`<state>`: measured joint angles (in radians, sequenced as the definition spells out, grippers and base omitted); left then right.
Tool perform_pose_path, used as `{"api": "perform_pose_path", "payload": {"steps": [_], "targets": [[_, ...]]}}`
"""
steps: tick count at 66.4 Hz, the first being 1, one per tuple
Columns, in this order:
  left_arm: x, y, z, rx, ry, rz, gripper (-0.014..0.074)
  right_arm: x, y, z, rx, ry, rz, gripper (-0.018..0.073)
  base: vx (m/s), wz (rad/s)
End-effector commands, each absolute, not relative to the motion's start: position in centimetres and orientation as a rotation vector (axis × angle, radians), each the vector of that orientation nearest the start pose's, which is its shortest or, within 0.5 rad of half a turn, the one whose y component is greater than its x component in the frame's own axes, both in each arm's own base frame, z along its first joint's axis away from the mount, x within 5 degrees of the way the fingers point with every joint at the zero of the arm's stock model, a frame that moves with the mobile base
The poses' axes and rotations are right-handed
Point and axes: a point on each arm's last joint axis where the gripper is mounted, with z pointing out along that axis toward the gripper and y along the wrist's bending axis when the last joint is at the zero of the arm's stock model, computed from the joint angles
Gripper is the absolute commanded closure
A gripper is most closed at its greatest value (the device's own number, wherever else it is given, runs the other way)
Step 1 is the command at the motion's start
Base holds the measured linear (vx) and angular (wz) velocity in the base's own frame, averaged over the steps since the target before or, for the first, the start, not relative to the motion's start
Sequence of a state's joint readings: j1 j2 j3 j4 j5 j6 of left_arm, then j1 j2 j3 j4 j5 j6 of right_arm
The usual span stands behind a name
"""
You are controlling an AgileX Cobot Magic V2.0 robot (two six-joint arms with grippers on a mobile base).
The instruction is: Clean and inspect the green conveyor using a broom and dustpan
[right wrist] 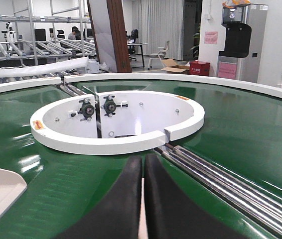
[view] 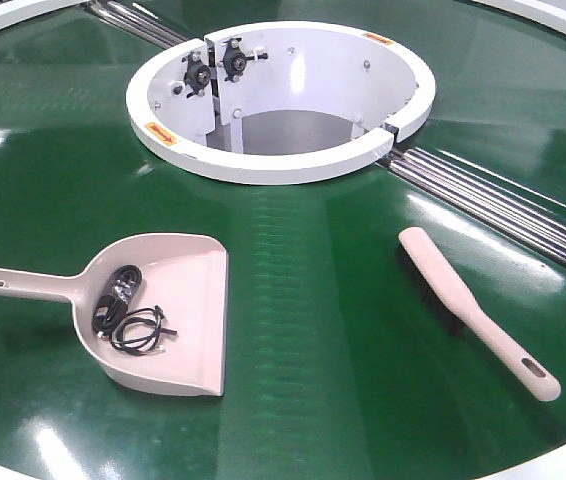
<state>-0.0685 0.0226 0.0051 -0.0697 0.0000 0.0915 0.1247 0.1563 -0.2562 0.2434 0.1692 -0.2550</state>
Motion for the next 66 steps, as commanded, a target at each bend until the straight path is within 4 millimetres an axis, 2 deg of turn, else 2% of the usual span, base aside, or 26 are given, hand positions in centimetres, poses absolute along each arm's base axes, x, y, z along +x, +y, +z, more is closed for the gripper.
{"api": "perform_pose_path", "payload": {"steps": [1,15,66], "targets": [[5.63,-0.15,20.84,-0.003,1.415,-0.049,0.0603,5.91,0.95,28.92,-0.121,1.464,0.103,0.0568,0.00,0.00],[5.57,-0.02,20.03,-0.020,1.511,-0.028,0.0603,5.91,0.95,28.92,-0.121,1.464,0.103,0.0568,0.00,0.00],[5.58,-0.20,20.05,0.005,1.512,-0.054,0.0603,5.91,0.95,28.92,-0.121,1.464,0.103,0.0568,0.00,0.00]]}}
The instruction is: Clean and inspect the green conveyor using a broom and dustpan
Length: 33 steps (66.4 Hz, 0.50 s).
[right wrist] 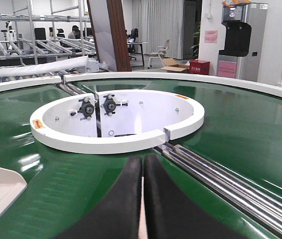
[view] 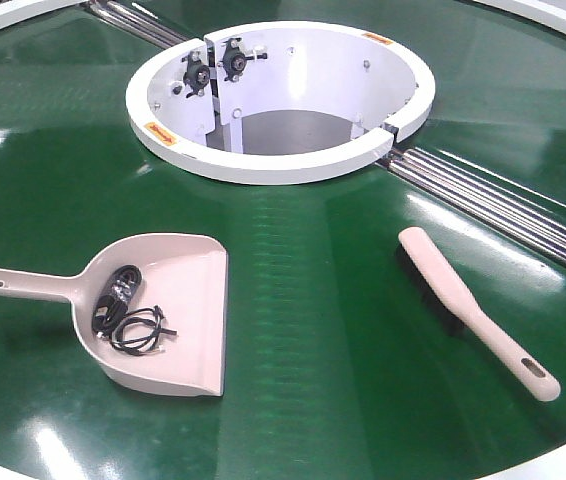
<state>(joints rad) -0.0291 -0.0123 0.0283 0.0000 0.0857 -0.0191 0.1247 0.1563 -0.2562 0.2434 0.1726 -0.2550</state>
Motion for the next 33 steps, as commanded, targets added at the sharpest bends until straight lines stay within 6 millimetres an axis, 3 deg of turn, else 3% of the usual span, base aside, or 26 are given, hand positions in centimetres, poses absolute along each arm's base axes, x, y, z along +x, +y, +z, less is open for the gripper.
{"api": "perform_pose_path", "payload": {"steps": [1,17,23,33], "targets": [[5.6,-0.2,20.0,0.005,1.512,-0.054,0.0603,5.9,0.9,28.9,-0.121,1.464,0.103,0.0568,0.00,0.00],[5.6,-0.2,20.0,0.005,1.512,-0.054,0.0603,5.9,0.9,28.9,-0.140,1.462,0.080,0.0568,0.00,0.00],[5.6,-0.2,20.0,0.005,1.512,-0.054,0.0603,6.1,0.8,27.7,-0.187,1.489,-0.007,0.0568,0.00,0.00],[5.6,-0.2,20.0,0.003,1.512,-0.052,0.0603,6.6,0.0,25.2,-0.016,1.534,-0.011,0.0568,0.00,0.00]]}}
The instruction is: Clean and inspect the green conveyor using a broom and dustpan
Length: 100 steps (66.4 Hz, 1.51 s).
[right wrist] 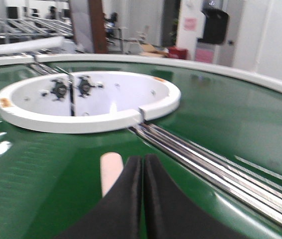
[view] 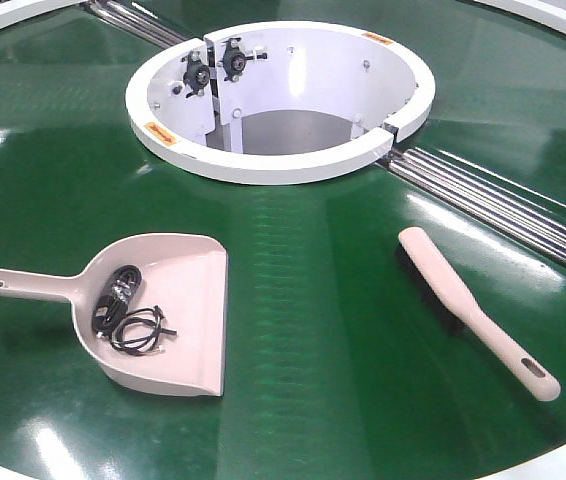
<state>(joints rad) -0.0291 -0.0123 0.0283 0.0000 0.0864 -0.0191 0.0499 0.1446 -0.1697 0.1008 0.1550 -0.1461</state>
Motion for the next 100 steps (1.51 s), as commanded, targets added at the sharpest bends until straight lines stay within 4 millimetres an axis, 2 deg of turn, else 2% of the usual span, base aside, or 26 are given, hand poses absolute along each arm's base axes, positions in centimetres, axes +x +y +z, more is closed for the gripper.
{"api": "perform_pose_path", "payload": {"steps": [1,13,20,100], "targets": [[5.6,-0.2,20.0,0.003,1.512,-0.052,0.0603,6.6,0.0,25.0,-0.010,1.533,-0.015,0.0568,0.00,0.00],[5.6,-0.2,20.0,0.003,1.512,-0.052,0.0602,6.3,-0.1,21.3,-0.009,1.520,-0.036,0.0568,0.00,0.00],[5.6,-0.2,20.0,0.003,1.512,-0.052,0.0602,5.7,0.0,20.2,-0.018,1.517,-0.020,0.0568,0.00,0.00],[5.6,-0.2,20.0,0.003,1.512,-0.052,0.0603,5.6,0.1,20.1,-0.021,1.518,-0.003,0.0568,0.00,0.00]]}}
